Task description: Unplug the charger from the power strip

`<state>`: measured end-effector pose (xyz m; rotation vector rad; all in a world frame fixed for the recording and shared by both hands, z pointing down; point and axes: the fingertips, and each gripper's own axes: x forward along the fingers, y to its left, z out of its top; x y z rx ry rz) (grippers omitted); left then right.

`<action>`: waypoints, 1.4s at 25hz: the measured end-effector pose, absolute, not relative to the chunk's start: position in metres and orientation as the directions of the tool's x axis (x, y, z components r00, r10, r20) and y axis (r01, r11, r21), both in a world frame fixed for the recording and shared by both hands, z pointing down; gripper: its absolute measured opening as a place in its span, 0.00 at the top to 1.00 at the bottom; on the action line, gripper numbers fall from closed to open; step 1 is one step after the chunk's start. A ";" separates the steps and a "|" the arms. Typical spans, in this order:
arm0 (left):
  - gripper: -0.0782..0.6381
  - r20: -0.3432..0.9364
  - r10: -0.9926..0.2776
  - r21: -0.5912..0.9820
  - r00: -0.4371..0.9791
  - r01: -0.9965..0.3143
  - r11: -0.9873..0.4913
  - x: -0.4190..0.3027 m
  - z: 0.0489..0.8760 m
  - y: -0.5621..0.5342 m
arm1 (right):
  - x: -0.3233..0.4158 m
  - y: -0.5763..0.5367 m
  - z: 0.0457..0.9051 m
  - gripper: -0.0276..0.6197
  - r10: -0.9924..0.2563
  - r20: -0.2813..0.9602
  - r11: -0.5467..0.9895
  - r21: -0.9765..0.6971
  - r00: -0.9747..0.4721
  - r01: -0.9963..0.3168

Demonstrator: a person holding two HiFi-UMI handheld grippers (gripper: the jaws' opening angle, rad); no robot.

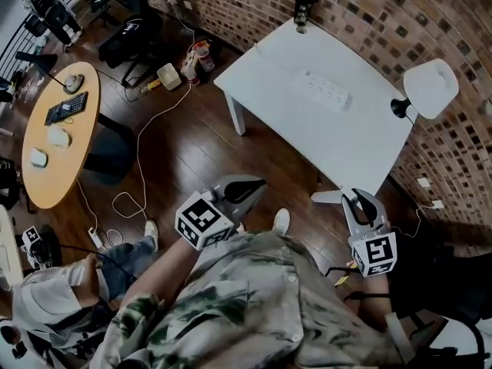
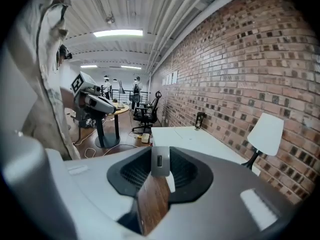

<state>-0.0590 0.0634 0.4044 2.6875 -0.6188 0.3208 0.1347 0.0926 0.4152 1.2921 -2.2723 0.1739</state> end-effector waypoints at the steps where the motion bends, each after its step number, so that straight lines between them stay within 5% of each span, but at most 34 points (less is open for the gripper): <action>1: 0.89 0.293 -0.375 0.300 0.879 -0.457 -0.837 -0.071 0.405 0.069 | 0.123 0.101 0.408 0.79 -0.771 0.486 0.537 0.145 -0.413 -0.831; 14: 0.89 0.265 -0.308 0.311 0.914 -0.383 -0.870 -0.140 0.417 0.130 | 0.038 0.215 0.372 0.79 -0.805 0.469 0.482 0.159 -0.364 -0.861; 35: 0.89 0.274 -0.354 0.278 0.894 -0.426 -0.861 -0.032 0.386 0.303 | 0.134 0.372 0.366 0.79 -0.807 0.404 0.521 0.142 -0.431 -0.842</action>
